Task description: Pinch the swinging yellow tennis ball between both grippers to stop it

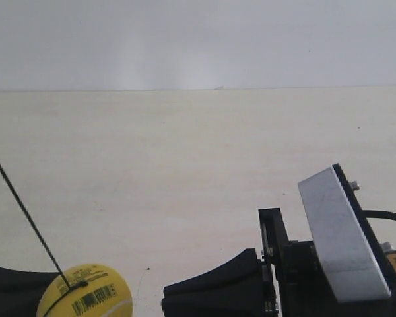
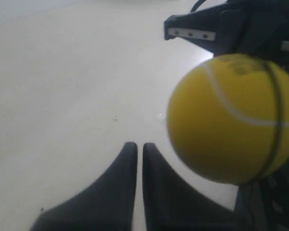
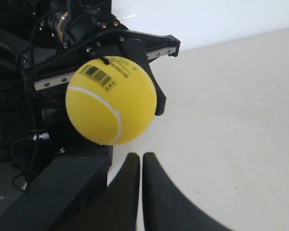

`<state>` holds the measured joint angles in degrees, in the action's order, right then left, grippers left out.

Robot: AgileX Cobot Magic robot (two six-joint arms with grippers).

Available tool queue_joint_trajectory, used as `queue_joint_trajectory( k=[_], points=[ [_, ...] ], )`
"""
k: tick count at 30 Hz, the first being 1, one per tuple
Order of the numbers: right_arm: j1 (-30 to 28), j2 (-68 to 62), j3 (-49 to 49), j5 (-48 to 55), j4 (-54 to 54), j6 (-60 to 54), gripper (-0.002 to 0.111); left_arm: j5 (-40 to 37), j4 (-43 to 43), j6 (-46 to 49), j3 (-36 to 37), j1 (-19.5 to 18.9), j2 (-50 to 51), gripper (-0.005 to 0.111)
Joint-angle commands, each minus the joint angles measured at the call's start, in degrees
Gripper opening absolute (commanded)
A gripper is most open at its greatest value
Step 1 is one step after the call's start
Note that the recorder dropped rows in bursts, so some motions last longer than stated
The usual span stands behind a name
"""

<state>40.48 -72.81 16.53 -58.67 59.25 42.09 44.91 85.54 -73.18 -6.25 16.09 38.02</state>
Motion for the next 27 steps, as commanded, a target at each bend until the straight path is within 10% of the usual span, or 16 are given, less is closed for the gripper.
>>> queue_joint_trajectory(
  k=[1,15,27],
  points=[
    [0.05,0.05,0.24,0.23,0.17,-0.45,0.0,3.14,-0.87,1.18,1.19,0.45,-6.8,0.005],
    [0.05,0.05,0.24,-2.18,0.06,-0.56,0.0,13.79,0.11,3.56,4.27,0.45,-20.42,0.005],
    [0.05,0.05,0.24,-5.72,-1.72,0.41,0.0,4.44,-2.59,3.87,4.27,0.45,-15.84,0.005]
  ],
)
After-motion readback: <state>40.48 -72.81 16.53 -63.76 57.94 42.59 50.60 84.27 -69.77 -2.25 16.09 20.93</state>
